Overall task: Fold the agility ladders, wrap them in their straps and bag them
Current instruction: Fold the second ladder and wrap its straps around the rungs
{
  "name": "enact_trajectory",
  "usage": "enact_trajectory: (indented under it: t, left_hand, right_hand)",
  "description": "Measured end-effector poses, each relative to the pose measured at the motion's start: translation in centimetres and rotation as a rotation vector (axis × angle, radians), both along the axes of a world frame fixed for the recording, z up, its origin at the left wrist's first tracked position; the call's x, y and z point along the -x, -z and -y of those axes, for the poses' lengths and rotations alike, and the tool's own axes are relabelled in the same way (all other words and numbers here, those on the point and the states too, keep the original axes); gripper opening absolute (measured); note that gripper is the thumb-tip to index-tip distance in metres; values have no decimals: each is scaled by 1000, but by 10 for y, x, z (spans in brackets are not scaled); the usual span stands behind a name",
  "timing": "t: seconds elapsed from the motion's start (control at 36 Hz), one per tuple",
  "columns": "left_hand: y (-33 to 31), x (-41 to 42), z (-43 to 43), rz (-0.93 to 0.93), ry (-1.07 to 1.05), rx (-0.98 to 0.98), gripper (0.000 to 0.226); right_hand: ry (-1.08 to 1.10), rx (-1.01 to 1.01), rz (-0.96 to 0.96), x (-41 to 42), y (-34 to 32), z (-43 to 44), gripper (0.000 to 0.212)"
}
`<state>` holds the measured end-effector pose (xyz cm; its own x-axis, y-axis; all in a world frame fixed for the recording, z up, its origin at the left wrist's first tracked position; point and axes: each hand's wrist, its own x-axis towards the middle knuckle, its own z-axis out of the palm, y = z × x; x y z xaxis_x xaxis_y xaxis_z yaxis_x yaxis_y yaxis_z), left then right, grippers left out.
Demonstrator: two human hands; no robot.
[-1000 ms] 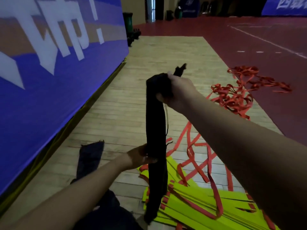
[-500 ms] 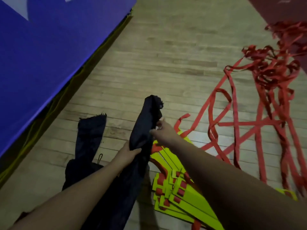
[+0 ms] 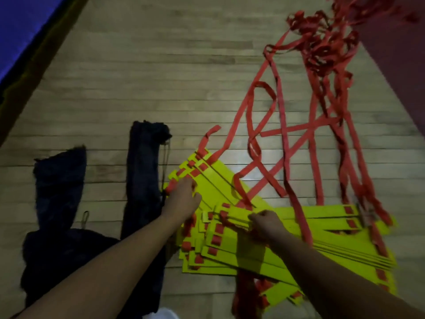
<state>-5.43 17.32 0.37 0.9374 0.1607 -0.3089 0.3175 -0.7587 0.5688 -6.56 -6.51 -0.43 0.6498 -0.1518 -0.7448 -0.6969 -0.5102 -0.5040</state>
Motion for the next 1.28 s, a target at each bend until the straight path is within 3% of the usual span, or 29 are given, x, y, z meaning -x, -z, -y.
enact_trajectory:
  t: [0.06, 0.11, 0.22, 0.33, 0.42, 0.44, 0.53, 0.61, 0.69, 0.81, 0.92, 1.0, 1.08, 1.17, 1.28]
  left_hand:
    - [3, 6, 39, -146, 98, 141, 26]
    - [14, 21, 67, -263, 159, 141, 34]
    - [33, 47, 88, -268, 233, -57, 71]
    - [34, 55, 84, -324, 468, -246, 97]
    - [34, 54, 82, -314, 545, -336, 105]
    - [33, 53, 81, -308, 552, -348, 106]
    - [29, 53, 85, -320, 577, -372, 107]
    - [28, 59, 85, -319, 538, -306, 109]
    - [26, 69, 86, -302, 493, -194, 108]
    - [22, 77, 92, -330, 396, 20, 93]
    - [6, 77, 102, -395, 373, 42, 73]
    - [-10, 69, 100, -455, 383, 93, 37]
    - [-37, 58, 94, -394, 387, 70, 5]
    - [-75, 49, 88, -383, 356, 112, 13]
    - [-128, 39, 78, -536, 171, 360, 16]
  right_hand:
    - [82, 60, -11, 24, 5, 31, 31]
    - [171, 113, 4, 45, 8, 52, 30]
    - [360, 245, 46, 68, 5, 74, 14]
    - [555, 277, -87, 83, 0, 87, 40]
    - [671, 128, -145, 99, 15, 92, 54]
    - [696, 55, -162, 104, 24, 94, 51]
    - [871, -117, -223, 108, 24, 92, 17]
    - [1105, -216, -247, 107, 33, 92, 21]
    - [1194, -302, -261, 106, 41, 98, 13]
    - [1217, -331, -206, 109, 43, 109, 10]
    - [1181, -296, -139, 109, 31, 121, 16]
    - [1143, -261, -37, 102, 6, 128, 14]
    - [1102, -233, 53, 81, -31, 128, 12]
    - [945, -257, 194, 54, -85, 125, 21]
    - [810, -329, 303, 24, -169, 114, 6]
